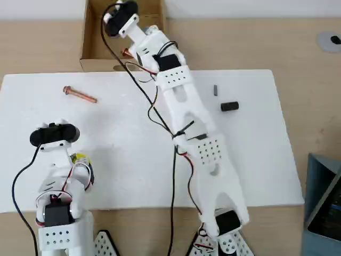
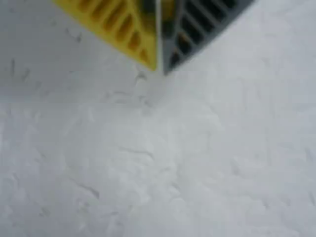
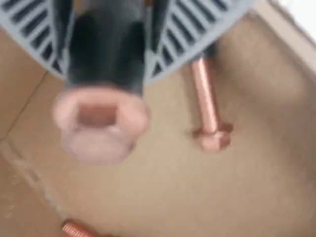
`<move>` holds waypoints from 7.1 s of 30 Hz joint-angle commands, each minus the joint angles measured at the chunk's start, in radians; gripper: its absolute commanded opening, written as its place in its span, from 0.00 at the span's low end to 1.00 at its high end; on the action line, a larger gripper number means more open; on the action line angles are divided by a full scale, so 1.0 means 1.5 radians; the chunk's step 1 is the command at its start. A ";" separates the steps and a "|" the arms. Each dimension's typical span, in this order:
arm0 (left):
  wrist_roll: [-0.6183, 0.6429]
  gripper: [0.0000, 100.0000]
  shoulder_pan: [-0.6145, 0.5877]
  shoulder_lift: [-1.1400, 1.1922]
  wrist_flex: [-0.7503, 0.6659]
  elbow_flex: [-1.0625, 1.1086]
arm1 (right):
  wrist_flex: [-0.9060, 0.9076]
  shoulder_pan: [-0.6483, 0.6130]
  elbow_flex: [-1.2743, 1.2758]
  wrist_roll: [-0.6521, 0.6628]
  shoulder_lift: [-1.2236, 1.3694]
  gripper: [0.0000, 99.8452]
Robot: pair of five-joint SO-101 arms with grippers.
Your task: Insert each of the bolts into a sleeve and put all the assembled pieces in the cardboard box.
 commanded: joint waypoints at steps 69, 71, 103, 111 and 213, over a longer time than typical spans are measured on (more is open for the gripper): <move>-0.006 0.00 -0.005 -0.004 -0.015 -0.002 | 0.740 0.219 -0.027 -0.286 -0.600 0.01; -0.006 0.00 -0.005 -0.004 -0.015 -0.002 | 0.740 0.234 0.056 -0.316 -0.648 0.01; -0.006 0.00 -0.006 -0.004 -0.015 -0.002 | 0.597 0.288 0.623 -0.729 -0.621 0.12; -0.006 0.00 -0.006 -0.004 -0.015 -0.002 | 0.598 0.289 0.439 -0.734 -0.476 0.15; -0.006 0.00 -0.007 -0.004 -0.015 -0.002 | 0.735 0.307 0.038 -0.694 -0.060 0.09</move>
